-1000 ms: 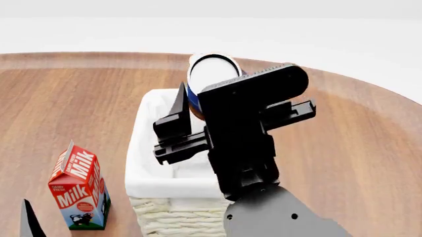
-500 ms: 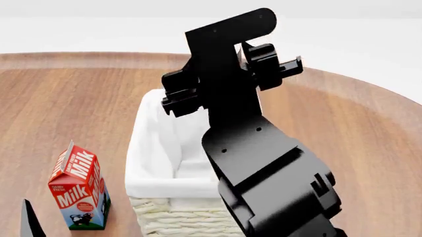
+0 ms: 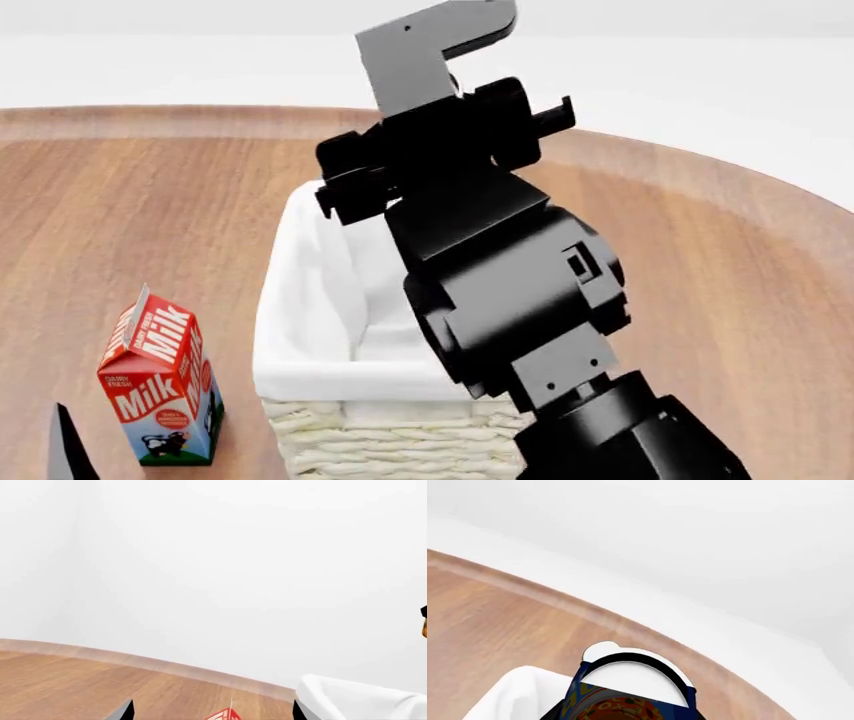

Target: Pick up the alphabet soup, and put it in the basket.

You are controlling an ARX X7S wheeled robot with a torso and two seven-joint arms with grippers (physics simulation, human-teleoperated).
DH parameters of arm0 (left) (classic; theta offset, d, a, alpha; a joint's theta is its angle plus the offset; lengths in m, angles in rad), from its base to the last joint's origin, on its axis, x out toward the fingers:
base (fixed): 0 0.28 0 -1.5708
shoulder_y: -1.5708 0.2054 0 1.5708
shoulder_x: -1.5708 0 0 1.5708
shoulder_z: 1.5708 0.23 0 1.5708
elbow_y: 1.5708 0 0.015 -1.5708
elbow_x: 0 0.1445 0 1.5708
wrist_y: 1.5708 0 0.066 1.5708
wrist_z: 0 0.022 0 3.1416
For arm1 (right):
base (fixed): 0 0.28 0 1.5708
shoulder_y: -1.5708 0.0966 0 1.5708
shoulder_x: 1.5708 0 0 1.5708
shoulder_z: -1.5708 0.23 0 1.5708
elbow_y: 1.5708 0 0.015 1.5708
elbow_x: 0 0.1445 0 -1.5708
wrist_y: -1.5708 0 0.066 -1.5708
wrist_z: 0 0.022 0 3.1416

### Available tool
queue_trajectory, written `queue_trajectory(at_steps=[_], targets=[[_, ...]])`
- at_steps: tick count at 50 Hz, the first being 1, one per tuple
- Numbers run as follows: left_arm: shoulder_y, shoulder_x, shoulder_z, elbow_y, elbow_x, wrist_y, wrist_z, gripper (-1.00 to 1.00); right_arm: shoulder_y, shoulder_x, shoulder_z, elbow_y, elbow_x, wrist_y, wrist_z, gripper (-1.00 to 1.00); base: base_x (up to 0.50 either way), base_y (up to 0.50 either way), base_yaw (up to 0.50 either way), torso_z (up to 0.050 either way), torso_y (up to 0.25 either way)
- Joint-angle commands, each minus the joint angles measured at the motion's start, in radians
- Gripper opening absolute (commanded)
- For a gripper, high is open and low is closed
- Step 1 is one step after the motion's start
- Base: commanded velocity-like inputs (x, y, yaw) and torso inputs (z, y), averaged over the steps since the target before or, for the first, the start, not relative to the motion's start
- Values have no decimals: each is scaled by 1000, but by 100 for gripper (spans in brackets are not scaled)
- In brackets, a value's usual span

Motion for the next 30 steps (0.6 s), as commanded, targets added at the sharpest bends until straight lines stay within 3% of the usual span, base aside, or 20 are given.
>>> queue_trajectory(at_steps=[1, 9, 22, 30], targets=[[-7, 2, 5, -7, -1, -1, 1, 100, 92, -51, -1, 180, 4, -1, -71, -100, 0, 0, 0, 0, 0], [-5, 1, 6, -3, 0, 2, -1, 100, 177, -67, -65, 352, 149, -23, -68, -100, 0, 0, 0, 0, 1], [-6, -1, 10, -4, 0, 5, 1, 100, 282, -68, -557, 585, 698, -240, -21, -100, 0, 0, 0, 0, 0], [0, -4, 12, 1, 1, 9, 0, 100, 301, -68, -731, 606, 860, -299, -14, -100, 0, 0, 0, 1, 1]])
